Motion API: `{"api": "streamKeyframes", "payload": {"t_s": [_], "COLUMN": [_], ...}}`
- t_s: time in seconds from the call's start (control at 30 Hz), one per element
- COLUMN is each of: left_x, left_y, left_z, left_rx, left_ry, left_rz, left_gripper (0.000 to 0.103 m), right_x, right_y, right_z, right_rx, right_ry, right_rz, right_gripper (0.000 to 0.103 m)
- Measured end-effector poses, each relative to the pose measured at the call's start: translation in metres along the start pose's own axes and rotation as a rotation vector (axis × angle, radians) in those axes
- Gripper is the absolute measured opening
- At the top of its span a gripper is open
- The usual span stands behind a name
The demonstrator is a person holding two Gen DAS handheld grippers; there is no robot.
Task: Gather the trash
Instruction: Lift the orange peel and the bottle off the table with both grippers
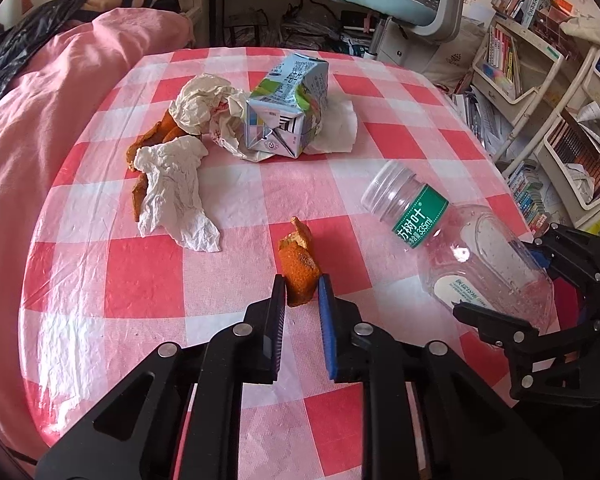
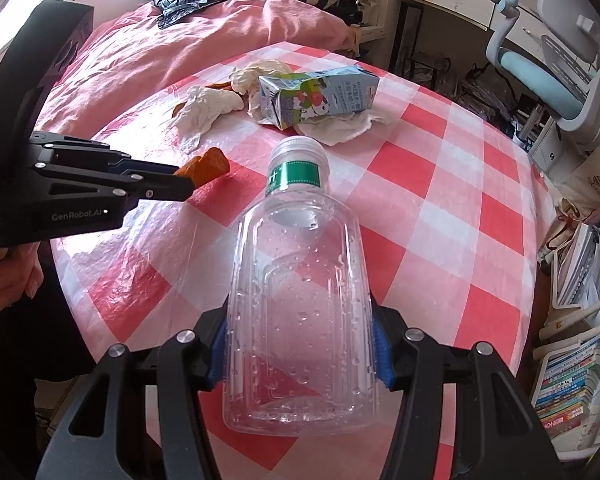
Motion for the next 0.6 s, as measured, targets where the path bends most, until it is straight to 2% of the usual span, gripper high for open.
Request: {"api": "streamKeyframes", "payload": {"t_s": [0.6], "left_x": [0.015], "left_y": [-0.006], "left_z": [0.009], "left_rx": [-0.041], "left_ry": [-0.022], "left_rz": [0.058], "left_gripper": [0.016], "right_x": [0.002], "right_y": [-0.007], "right_z": [0.006], "right_rx": [-0.035], "right_ry": [-0.004], "right_rz": [-0.007], "right_gripper": [0.054]}}
Point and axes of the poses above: each gripper's, at about its wrist camera, not at the fingertips, and z roughly against the way its jaws point, x to its left, y to its underside, the point moved 10 cm from there along -z, roughly the way its jaws point, and after that the axes turned 14 degrees about -z, right-handed, at the moved point
